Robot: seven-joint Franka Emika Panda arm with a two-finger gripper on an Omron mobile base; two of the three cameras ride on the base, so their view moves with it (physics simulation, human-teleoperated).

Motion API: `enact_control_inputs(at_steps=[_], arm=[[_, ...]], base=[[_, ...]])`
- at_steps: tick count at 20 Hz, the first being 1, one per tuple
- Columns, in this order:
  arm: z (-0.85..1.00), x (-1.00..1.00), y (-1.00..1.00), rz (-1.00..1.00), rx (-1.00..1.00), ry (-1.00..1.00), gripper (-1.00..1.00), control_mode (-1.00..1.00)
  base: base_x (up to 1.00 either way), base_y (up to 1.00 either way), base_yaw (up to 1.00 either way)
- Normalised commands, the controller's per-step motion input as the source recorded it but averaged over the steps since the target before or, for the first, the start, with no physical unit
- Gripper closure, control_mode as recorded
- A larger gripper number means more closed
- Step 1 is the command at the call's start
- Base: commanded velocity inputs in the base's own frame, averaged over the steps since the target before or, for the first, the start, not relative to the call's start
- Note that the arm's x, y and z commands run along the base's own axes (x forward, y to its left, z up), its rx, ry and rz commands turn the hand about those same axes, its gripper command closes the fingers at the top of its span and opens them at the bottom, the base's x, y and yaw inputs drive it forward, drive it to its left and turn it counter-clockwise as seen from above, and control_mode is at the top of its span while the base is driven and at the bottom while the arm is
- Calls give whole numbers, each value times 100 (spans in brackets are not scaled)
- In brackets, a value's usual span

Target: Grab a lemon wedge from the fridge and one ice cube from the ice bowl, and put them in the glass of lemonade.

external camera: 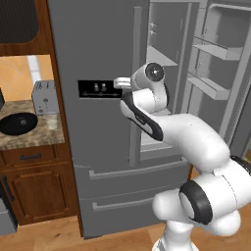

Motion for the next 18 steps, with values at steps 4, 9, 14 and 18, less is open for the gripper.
enact_control_inputs(at_steps=[4,9,14,18], arm=[[0,-100,64,0,1,0,100,-100],[0,-100,77,0,1,0,100,-100],[3,-94,77,0,0,0,100,-100],[20,-64,48,0,-3,0,-100,-100]], base=[[0,0,0],[0,0,0],[0,0,0],[0,0,0]])
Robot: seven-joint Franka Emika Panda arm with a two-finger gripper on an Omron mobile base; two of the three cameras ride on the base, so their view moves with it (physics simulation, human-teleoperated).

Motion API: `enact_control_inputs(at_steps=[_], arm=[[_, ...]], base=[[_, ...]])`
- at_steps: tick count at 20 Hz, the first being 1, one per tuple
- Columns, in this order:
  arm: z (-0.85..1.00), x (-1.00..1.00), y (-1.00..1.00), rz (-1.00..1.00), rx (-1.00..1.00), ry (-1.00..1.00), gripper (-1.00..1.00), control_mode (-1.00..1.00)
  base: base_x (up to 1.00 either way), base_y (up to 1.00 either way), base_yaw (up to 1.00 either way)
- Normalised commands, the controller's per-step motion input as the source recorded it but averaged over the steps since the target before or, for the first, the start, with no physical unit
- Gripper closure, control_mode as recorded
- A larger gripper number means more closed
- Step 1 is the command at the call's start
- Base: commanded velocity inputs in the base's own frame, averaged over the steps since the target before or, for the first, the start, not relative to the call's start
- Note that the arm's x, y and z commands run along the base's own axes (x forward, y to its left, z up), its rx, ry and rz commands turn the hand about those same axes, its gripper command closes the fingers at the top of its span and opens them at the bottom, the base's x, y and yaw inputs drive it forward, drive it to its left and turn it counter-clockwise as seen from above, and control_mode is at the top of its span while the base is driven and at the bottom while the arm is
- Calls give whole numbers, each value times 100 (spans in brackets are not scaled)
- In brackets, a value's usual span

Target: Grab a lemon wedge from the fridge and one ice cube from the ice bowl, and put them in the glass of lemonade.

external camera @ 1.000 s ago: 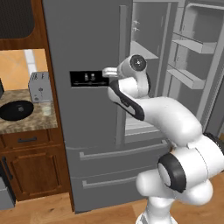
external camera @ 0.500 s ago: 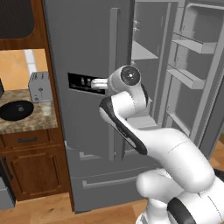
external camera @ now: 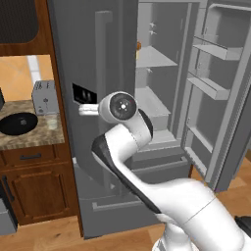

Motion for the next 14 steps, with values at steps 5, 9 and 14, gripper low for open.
enact_control_inputs(at_steps=[5,9,14], arm=[[35,-69,24,0,0,-2,-100,-100],[37,-86,1,0,26,-4,-100,-100],[27,-85,-29,0,40,-3,-100,-100]], base=[[0,0,0],[0,0,0],[0,0,0]])
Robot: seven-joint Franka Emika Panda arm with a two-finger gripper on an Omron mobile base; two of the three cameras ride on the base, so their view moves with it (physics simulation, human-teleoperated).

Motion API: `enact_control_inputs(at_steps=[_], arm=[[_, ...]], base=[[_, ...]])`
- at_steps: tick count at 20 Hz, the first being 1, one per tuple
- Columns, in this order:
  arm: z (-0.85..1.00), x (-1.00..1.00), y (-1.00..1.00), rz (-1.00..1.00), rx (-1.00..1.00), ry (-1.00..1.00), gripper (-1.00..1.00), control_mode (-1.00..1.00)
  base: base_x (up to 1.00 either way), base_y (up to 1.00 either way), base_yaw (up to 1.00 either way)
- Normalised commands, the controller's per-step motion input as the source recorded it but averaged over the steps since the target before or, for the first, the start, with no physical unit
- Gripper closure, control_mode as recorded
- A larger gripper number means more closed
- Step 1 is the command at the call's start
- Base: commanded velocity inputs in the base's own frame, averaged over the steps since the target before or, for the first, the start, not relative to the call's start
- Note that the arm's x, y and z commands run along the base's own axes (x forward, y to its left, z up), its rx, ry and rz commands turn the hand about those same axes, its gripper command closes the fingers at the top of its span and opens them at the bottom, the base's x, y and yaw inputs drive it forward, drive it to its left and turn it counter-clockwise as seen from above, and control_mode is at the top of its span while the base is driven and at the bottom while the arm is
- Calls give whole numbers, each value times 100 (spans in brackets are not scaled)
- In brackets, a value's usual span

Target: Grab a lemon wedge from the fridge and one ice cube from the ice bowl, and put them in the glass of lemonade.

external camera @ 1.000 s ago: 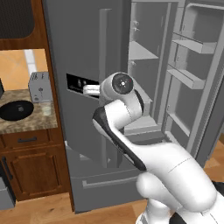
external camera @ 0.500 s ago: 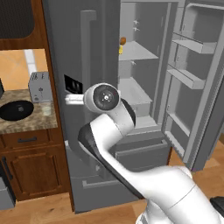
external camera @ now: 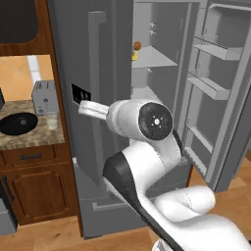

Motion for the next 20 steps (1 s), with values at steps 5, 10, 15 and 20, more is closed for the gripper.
enact_control_inputs(at_steps=[5,10,15,20], arm=[[52,-53,-78,-1,55,0,-100,-100],[44,-28,-100,-5,73,-1,-100,-100],[8,-5,-92,0,59,0,-100,-100],[2,-2,-25,-2,34,15,-100,-100]], base=[[0,0,0],[0,0,0],[0,0,0],[0,0,0]])
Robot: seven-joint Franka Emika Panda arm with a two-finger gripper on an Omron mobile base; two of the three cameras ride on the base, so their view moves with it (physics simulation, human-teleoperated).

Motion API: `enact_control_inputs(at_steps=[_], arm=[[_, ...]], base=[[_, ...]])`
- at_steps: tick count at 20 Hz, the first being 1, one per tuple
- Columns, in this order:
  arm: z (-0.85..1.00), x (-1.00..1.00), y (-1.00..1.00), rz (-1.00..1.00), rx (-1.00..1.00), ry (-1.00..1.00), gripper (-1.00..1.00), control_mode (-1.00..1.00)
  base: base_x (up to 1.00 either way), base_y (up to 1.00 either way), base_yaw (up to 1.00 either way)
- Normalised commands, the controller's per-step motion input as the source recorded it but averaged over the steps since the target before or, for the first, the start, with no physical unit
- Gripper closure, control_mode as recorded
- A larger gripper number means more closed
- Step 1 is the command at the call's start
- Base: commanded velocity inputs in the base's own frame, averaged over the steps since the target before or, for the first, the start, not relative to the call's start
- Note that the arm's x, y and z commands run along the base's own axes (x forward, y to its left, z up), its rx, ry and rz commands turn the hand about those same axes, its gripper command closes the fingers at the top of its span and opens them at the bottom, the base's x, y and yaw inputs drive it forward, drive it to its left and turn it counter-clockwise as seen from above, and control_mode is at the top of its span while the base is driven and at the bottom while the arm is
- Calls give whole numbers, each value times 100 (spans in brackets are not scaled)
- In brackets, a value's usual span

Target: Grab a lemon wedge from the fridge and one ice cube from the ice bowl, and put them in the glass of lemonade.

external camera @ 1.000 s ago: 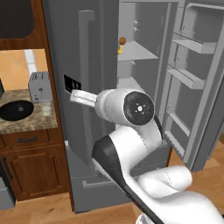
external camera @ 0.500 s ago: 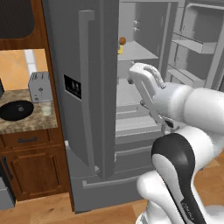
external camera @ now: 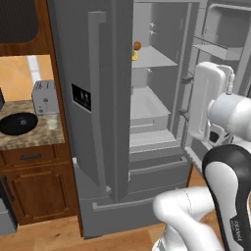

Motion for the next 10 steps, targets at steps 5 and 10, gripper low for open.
enact_control_inputs(at_steps=[5,10], arm=[[-2,0,-11,-1,21,45,-100,-100],[-16,12,-7,0,1,23,-100,-100]], base=[[0,0,0],[0,0,0]])
